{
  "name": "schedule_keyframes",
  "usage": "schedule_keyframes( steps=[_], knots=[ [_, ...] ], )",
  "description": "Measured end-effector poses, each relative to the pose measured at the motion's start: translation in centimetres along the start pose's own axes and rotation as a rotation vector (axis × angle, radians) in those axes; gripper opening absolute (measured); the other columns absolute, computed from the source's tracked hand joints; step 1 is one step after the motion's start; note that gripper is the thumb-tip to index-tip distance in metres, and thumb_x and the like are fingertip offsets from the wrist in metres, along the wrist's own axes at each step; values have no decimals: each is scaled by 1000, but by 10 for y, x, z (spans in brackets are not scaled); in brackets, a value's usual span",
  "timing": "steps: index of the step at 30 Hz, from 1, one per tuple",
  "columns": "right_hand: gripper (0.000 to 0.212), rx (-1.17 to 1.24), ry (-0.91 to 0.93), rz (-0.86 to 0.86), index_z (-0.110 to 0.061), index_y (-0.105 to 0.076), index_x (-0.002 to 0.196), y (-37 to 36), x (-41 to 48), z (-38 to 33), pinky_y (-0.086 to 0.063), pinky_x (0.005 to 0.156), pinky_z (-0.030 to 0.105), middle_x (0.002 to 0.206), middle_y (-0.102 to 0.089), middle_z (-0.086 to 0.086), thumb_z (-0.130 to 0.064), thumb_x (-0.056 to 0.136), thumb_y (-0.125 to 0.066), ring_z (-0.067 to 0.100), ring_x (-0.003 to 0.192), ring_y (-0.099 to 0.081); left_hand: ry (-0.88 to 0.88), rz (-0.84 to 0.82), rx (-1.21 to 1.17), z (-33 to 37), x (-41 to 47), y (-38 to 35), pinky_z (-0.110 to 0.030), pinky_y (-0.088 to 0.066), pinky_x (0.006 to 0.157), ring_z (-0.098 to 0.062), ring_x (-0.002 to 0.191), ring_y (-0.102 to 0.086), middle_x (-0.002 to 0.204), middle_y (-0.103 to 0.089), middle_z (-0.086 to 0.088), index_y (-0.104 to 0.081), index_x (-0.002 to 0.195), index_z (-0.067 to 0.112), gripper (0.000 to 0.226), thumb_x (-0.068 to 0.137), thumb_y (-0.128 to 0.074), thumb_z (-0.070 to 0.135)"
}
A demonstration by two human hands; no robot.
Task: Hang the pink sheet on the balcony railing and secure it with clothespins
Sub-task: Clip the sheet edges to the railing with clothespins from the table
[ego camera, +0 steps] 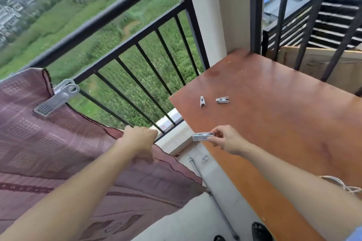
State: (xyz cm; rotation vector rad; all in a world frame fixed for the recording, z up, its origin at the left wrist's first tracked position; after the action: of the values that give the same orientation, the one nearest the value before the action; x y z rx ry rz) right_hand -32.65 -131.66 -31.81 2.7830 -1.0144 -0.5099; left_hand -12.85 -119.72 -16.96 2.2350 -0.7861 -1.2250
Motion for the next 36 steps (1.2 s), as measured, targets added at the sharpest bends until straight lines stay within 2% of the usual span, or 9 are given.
schedule_keyframes(
  steps=[2,5,8,12,15,18,24,29,36],
  knots=[
    [15,-45,-22,-46,-11,-67,88,-13,0,17,-42,62,31,72,-60,0,-23,84,-74,15,64,-51,-46,-85,-18,3,5,-10,-32,-47,69,-21,75,-59,95,-62,1,-57,98,22,53,59,-83,46],
    [18,-204,0,-229,-20,-65,88,-48,-3,27,-45,75,35,90,-63,0,-30,79,-78,17,80,-56,-136,-132,-58,14,15,-23,-32,-53,68,-24,81,-63,88,-68,-1,-65,85,17,32,63,-81,33],
    [30,-361,65,-417,-22,-68,102,-88,-5,29,-38,97,29,135,-53,0,-37,77,-78,19,124,-48,-141,-260,-150,17,22,-36,-26,-47,57,-20,70,-62,84,-71,1,-66,82,16,49,54,-82,52],
    [35,-475,128,-467,-31,-68,105,-122,3,27,-35,108,36,155,-29,-9,-46,74,-75,17,139,-31,-102,-231,-42,5,32,-48,-28,-47,54,-21,70,-60,79,-60,1,-52,82,14,49,56,-85,40],
    [32,-456,163,-384,-29,-68,104,-129,15,25,-35,103,33,153,-34,-9,-44,77,-76,15,137,-35,-123,-139,-57,7,40,-53,-35,-47,63,-28,81,-59,90,-58,-6,-49,87,13,37,67,-80,16],
    [25,-380,164,-267,-23,-70,98,-123,27,27,-41,96,31,136,-54,-8,-39,79,-75,15,123,-50,-183,-14,-170,12,50,-53,-41,-54,69,-30,83,-60,95,-60,-11,-55,90,9,20,73,-56,-1],
    [23,-385,176,-65,-24,-73,88,-103,38,24,-26,62,23,96,-70,-6,-44,77,-76,13,87,-55,-191,5,-245,14,64,-66,-41,-52,73,-31,90,-58,104,-56,-15,-53,100,6,26,76,-50,-3],
    [25,-433,239,-41,-24,-74,88,-101,38,20,-27,66,25,95,-71,-6,-47,78,-74,14,88,-57,-58,-137,-213,16,71,-88,-35,-46,69,-34,99,-60,111,-61,-15,-49,96,9,33,76,-74,17],
    [28,-458,226,-78,-22,-75,94,-106,42,27,-26,66,25,98,-72,-3,-46,80,-72,18,91,-59,-133,76,-189,30,76,-81,-34,-47,65,-31,88,-64,101,-64,-7,-69,95,19,26,78,-55,6]
  ],
)
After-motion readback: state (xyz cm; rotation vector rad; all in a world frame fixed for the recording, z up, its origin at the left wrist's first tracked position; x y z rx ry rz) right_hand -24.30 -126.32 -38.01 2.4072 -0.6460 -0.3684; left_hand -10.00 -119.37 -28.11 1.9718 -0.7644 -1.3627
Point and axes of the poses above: each hand's wrist, its own x-axis towards the middle knuckle, its own y-axis out of the back of the hand, z = x × y, the point moved 4 cm from there along x, towards the middle knuckle
